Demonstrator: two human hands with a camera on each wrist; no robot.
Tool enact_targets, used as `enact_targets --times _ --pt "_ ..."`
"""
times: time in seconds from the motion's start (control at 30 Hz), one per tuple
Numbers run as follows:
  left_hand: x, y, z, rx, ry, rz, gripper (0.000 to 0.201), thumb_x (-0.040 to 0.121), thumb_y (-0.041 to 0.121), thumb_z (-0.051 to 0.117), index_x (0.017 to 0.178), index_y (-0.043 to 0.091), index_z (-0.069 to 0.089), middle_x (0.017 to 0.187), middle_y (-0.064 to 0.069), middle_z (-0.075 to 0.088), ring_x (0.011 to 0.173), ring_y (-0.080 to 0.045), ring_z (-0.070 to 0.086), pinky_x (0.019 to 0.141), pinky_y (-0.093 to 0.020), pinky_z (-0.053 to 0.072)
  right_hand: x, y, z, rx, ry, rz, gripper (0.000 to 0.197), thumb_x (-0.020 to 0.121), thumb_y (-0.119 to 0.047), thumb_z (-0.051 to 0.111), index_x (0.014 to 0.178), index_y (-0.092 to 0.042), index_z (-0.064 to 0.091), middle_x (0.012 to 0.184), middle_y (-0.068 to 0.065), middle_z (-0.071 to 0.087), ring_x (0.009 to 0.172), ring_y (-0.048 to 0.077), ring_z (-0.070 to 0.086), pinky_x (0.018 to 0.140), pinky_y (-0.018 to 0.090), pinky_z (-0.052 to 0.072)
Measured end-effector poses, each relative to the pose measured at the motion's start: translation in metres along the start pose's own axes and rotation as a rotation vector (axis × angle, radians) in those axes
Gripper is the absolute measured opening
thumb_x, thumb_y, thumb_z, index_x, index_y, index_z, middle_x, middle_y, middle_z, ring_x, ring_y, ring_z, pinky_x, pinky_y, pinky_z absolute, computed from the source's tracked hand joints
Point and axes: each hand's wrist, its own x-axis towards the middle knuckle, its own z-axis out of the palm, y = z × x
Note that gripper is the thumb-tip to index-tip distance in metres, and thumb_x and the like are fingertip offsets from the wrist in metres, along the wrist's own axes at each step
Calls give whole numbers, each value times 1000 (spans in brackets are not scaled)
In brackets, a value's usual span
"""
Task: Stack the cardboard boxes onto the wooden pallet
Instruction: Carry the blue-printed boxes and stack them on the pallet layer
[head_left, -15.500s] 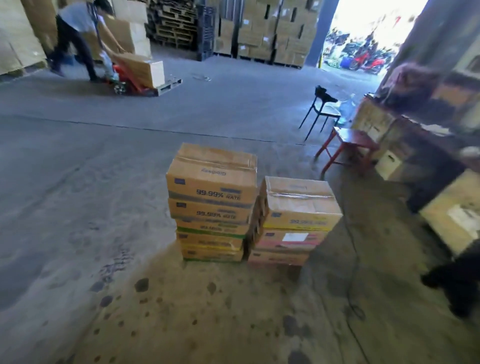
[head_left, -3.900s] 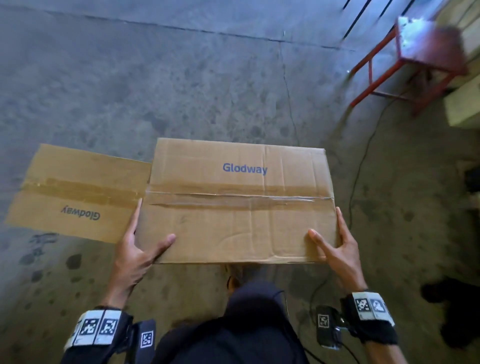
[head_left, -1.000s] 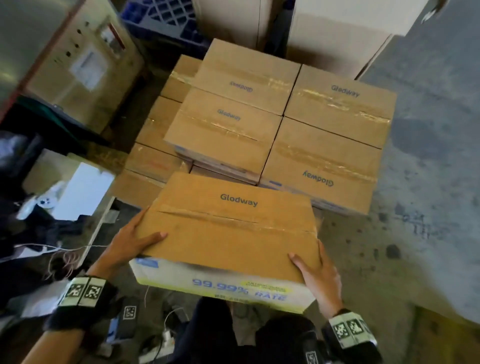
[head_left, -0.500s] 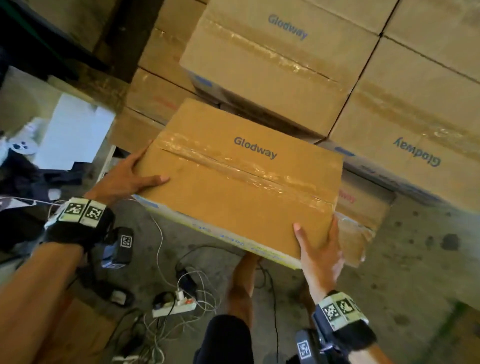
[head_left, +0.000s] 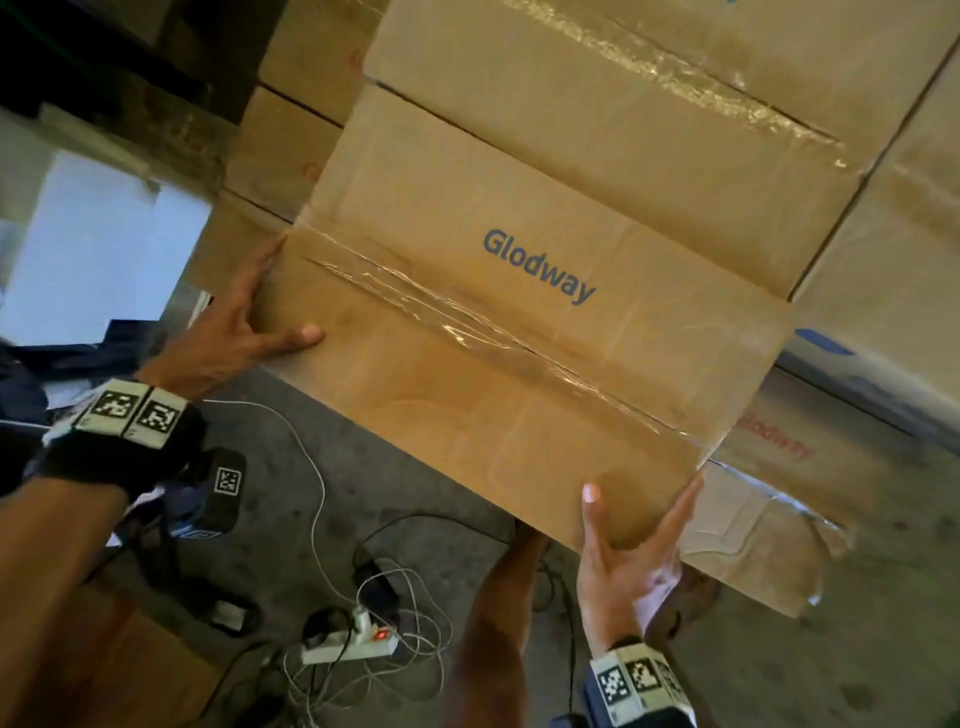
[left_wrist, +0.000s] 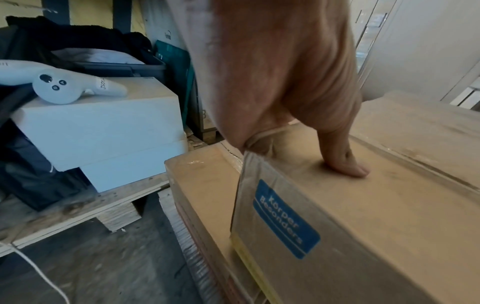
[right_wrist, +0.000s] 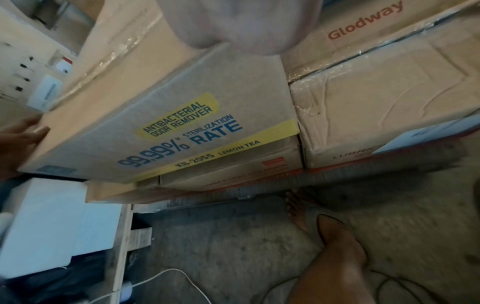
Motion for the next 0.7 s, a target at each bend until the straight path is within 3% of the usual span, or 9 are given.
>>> enact_targets --times 0.17,0.27,0.33,0.43,0.53,0.63,0.7 --pt "9 -11 5 13 24 -8 103 77 37 85 151 56 16 158 8 27 140 -16 34 107 -36 38 8 8 7 5 -120 13 105 83 -73 55 160 -35 -6 161 15 31 139 42 43 112 58 39" --pt "8 -11 6 -16 19 -22 103 77 29 81 151 56 15 160 2 25 142 -19 35 108 -40 40 9 8 0 15 -189 11 106 84 -73 54 159 -35 -10 163 13 25 145 35 35 117 41 28" --pt "7 -8 7 1 7 -36 104 76 26 78 152 55 13 161 1 22 142 -20 32 111 -46 39 10 6 -6 23 -241 14 108 80 -77 49 158 -37 -14 164 11 23 146 32 33 116 36 25" --pt "4 1 9 45 29 -57 104 78 24 77 154 51 11 161 -4 21 141 -24 32 111 -49 38 14 6 -12 13 -317 15 106 83 -76 48 154 -41 -23 165 8 17 148 29 30 117 33 23" --pt "0 10 14 157 59 -116 100 85 21 75 156 44 8 161 -10 22 141 -32 33 107 -50 37 16 7 -17 -33 -404 9 105 89 -66 53 151 -42 -29 167 5 12 148 28 29 118 40 28" --pt "-14 20 18 276 144 -108 100 84 21 78 158 30 13 159 -16 27 142 -40 32 112 -54 30 22 8 -38 -95 -544 24 104 91 -57 57 151 -42 -27 166 0 18 145 19 36 114 31 31" --pt "-29 12 18 317 147 -93 106 79 16 83 158 27 14 153 -21 36 136 -44 40 109 -57 34 27 9 -60 -151 -655 31 101 88 -65 57 155 -41 -14 164 -2 27 144 17 39 115 29 31"
